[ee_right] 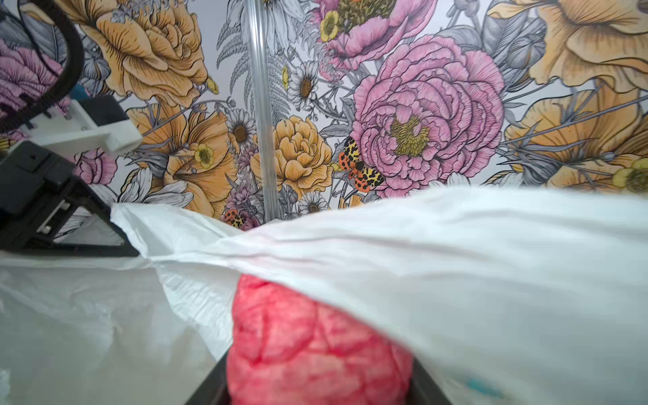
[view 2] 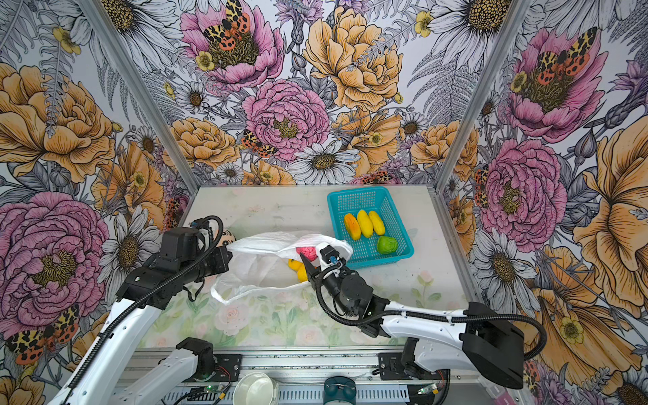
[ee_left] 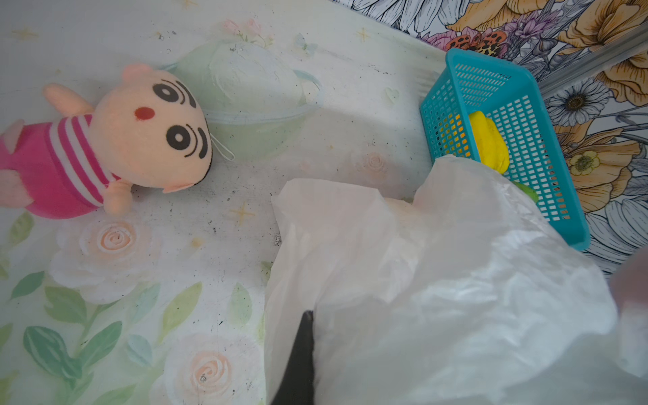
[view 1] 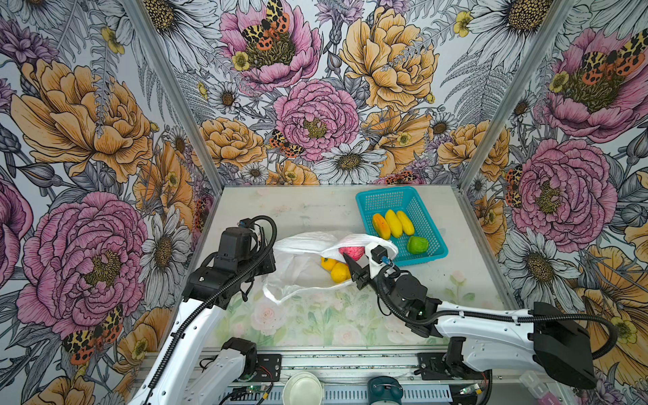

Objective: Untie the knot of the plastic bag and take out the fruit
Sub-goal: Place the fruit in the basket.

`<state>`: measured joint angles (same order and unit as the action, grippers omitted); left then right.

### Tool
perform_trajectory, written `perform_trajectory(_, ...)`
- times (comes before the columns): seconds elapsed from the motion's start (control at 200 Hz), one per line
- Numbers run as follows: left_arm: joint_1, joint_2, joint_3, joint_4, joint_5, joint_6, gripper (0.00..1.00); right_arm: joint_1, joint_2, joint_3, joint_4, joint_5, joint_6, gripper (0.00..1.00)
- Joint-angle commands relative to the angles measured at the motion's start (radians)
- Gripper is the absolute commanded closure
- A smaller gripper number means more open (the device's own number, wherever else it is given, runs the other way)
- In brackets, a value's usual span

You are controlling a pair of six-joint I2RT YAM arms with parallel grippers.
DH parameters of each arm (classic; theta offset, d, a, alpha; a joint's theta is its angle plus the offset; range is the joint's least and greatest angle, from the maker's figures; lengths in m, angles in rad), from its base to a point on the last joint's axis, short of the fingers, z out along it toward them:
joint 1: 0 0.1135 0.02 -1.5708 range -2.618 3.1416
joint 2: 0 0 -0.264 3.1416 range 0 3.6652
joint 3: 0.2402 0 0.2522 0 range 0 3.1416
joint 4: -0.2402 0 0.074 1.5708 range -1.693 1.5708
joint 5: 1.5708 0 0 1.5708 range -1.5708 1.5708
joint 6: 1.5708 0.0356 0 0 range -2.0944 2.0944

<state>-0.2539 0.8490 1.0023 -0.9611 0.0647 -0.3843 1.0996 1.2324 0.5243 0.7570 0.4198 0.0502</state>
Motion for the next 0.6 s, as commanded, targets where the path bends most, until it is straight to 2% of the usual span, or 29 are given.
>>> perform_trajectory(0.0,-0.002,-0.016,-0.007,0.022,-0.023,0.016,1.00,0.054,0.081,0.086,-0.027,-0.082,-0.057,0.69)
perform_trajectory(0.165,0.005,-0.020,-0.005,0.021,-0.025,0.016,1.00,0.106,0.174,0.222,-0.157,-0.184,-0.091,0.71)
perform_trajectory(0.305,0.003,-0.026,-0.005,0.022,-0.019,0.017,1.00,0.125,0.153,0.230,-0.160,-0.248,-0.116,0.73)
perform_trajectory(0.39,0.001,-0.030,-0.005,0.021,-0.024,0.015,1.00,0.123,0.065,0.184,-0.127,-0.240,-0.116,0.73)
perform_trajectory(0.595,-0.001,-0.019,-0.005,0.021,-0.013,0.018,1.00,0.091,-0.265,0.009,-0.071,-0.160,-0.150,0.73)
